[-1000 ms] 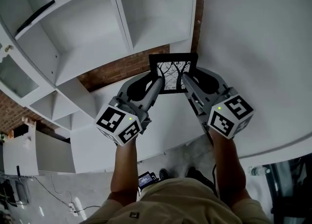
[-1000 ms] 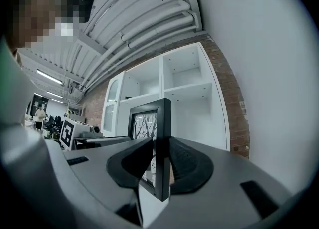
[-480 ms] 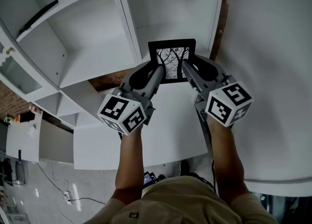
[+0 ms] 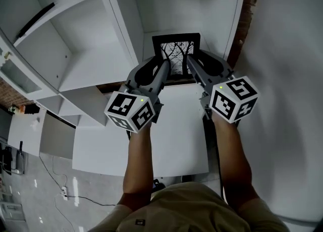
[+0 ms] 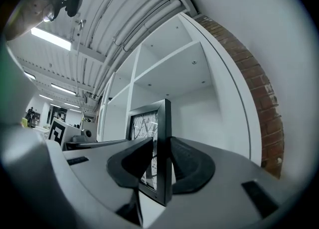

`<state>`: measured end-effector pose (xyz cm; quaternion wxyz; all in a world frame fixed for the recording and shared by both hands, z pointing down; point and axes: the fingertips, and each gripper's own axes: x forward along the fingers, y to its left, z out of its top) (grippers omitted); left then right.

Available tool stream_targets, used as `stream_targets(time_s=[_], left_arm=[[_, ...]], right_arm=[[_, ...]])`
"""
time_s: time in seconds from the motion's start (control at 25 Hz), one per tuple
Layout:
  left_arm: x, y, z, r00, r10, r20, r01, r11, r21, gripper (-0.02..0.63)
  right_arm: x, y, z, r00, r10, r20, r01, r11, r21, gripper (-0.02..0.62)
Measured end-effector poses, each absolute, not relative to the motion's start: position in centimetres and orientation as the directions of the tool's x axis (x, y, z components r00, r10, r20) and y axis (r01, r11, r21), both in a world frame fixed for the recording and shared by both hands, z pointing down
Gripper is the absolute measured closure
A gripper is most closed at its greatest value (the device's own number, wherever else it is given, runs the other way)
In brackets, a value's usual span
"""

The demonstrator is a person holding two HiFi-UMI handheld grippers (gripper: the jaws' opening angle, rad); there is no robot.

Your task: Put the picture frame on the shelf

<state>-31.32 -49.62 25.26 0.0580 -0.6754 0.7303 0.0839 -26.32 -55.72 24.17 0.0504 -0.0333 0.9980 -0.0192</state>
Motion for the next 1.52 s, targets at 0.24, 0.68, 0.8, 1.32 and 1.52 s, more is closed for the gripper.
stream_targets(time_s=[0.24, 0.68, 0.8, 1.32, 1.52], left_arm=[[-33.2, -50.8, 25.8, -0.137, -0.972, -0.190, -0.991, 0.132, 0.038, 0.516], [-34.6, -52.8, 25.5, -0.184, -0.963, -0.198, -0.982, 0.188, 0.000, 0.514], [-34.7, -53.0, 25.5, -0.206, -0.959, -0.194, -0.976, 0.214, -0.025, 0.508], [-34.8, -53.3, 25.8, -0.236, -0.959, -0.158, -0.966, 0.249, -0.065, 0.500], [-34.8, -53.5, 25.7, -0.224, -0.964, -0.143, -0.971, 0.234, -0.057, 0.494]], right_arm=[[-28.4, -57.1, 24.8, -0.993, -0.044, -0.107, -0.039, 0.998, -0.046, 0.503], [-30.1, -59.2, 24.7, -0.990, -0.049, -0.134, -0.044, 0.998, -0.044, 0.502], [-30.3, -59.4, 24.8, -0.989, -0.055, -0.134, -0.050, 0.998, -0.041, 0.500], [-30.2, -59.4, 24.7, -0.992, -0.059, -0.108, -0.057, 0.998, -0.024, 0.499], [-29.9, -59.2, 24.5, -0.993, -0.072, -0.096, -0.070, 0.997, -0.032, 0.499]])
